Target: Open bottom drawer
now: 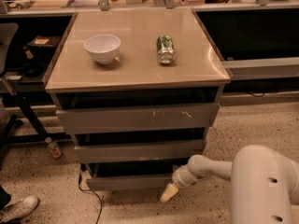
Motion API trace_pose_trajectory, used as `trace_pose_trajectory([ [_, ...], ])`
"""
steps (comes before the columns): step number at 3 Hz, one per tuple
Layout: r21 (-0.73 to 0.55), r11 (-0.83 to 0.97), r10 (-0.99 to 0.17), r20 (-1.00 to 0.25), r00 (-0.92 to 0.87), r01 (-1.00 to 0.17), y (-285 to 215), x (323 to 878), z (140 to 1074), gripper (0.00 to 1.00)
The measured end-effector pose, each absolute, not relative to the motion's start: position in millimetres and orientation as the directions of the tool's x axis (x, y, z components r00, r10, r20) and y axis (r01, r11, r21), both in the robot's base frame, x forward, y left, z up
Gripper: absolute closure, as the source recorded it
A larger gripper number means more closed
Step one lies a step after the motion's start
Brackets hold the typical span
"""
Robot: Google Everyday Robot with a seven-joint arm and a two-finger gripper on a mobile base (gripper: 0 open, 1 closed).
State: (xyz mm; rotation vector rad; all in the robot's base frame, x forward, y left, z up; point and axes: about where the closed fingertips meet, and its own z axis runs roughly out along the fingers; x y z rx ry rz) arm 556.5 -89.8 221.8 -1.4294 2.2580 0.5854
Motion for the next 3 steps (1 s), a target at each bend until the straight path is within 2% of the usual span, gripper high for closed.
trace_pose_trajectory([
  [1,0.179,0.429,-0.725,-0.516,-0.456,-0.885,-103.9,506.8,240.1,0.00],
  [2,0.205,0.409,-0.734,-0.506,-0.454,-0.889,-97.9,487.6,235.5,0.00],
  [3,0.178,0.383,-0.738,-0.532,-0.416,-0.907,-84.8,508.9,234.3,0.00],
])
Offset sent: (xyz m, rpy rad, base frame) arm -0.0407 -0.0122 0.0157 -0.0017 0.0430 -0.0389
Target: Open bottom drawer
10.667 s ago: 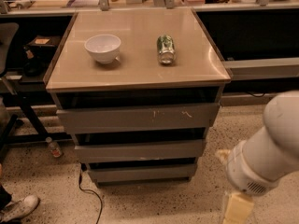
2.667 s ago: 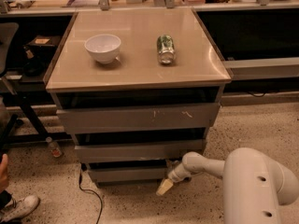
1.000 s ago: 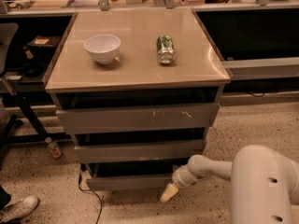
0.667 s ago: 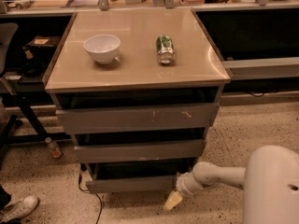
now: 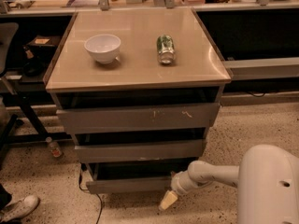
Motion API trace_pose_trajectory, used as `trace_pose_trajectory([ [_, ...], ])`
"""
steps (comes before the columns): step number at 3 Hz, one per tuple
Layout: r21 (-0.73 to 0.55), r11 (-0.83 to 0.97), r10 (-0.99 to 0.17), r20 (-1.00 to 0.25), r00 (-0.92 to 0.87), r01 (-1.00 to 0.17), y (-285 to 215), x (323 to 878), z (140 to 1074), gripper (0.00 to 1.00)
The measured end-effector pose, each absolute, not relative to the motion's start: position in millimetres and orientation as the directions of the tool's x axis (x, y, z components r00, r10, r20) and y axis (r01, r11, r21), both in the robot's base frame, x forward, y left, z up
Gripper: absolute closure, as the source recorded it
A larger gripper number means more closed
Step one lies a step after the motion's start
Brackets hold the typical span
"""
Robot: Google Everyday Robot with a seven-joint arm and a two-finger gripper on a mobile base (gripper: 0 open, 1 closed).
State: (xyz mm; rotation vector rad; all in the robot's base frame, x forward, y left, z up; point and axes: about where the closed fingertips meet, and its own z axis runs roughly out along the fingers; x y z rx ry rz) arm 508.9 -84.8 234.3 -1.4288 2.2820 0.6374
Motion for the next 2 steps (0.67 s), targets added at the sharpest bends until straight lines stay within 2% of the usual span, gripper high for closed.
trace_pose_trajectory([
  [2,0.148,0.345,-0.753,-0.546,-0.368,-0.927,-55.5,544.0,221.6,0.00],
])
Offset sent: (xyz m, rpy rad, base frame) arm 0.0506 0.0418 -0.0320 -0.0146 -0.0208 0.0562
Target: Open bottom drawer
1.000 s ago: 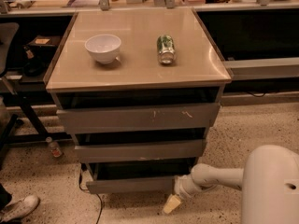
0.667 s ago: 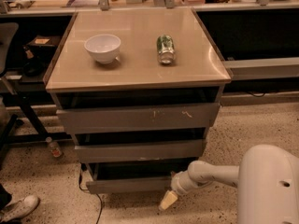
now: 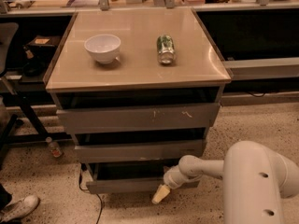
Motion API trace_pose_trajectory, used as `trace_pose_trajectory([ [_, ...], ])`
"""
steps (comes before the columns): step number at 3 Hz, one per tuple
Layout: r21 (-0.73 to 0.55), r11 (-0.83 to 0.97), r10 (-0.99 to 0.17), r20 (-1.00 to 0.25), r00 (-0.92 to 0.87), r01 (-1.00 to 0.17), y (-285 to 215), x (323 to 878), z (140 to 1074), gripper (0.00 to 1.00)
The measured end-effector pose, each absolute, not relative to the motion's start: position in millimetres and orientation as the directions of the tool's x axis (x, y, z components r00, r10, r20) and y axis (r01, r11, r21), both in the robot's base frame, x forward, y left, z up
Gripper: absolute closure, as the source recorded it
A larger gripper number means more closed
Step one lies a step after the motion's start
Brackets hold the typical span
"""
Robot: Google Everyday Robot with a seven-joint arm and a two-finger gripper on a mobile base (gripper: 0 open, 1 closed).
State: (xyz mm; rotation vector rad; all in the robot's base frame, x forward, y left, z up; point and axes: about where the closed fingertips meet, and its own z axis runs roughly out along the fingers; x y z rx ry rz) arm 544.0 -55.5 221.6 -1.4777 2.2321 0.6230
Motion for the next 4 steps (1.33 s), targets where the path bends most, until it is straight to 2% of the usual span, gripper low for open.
trace_pose_trajectory([
  [2,0.212,0.326,-0.786,-0.481,-0.389,-0.921,-50.4,546.4,175.2,0.00],
  [4,0.227,0.327,-0.800,-0.451,-0.397,-0.917,-59.8,540.7,172.3,0.00],
])
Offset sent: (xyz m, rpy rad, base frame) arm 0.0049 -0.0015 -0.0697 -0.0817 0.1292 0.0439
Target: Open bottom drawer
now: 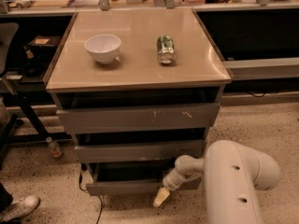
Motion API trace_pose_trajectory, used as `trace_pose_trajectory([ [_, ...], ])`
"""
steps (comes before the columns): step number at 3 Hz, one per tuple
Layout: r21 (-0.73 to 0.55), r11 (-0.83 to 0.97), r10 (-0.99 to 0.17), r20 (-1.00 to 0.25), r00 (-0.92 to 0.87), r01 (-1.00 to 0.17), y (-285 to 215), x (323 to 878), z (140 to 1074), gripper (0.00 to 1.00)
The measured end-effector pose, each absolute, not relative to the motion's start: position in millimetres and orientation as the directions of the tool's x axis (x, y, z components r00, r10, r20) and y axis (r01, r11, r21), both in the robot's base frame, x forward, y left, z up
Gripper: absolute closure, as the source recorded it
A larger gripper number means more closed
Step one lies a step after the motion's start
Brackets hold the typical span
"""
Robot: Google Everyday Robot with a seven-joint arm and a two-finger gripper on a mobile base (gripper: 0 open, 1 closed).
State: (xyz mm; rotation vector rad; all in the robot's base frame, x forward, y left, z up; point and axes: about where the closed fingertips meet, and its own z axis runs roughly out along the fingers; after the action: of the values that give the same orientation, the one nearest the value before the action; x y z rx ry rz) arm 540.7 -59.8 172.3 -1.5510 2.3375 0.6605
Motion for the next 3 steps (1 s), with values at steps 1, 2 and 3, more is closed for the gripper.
trace_pose_trajectory([
  [1,0.245,0.363,-0.793,-0.426,-0.436,-0.899,-82.2,516.7,183.4,0.00],
  [2,0.279,0.400,-0.745,-0.456,-0.487,-0.873,-114.2,462.6,214.3,0.00],
  [3,0.278,0.397,-0.747,-0.456,-0.484,-0.875,-112.4,463.8,214.1,0.00],
])
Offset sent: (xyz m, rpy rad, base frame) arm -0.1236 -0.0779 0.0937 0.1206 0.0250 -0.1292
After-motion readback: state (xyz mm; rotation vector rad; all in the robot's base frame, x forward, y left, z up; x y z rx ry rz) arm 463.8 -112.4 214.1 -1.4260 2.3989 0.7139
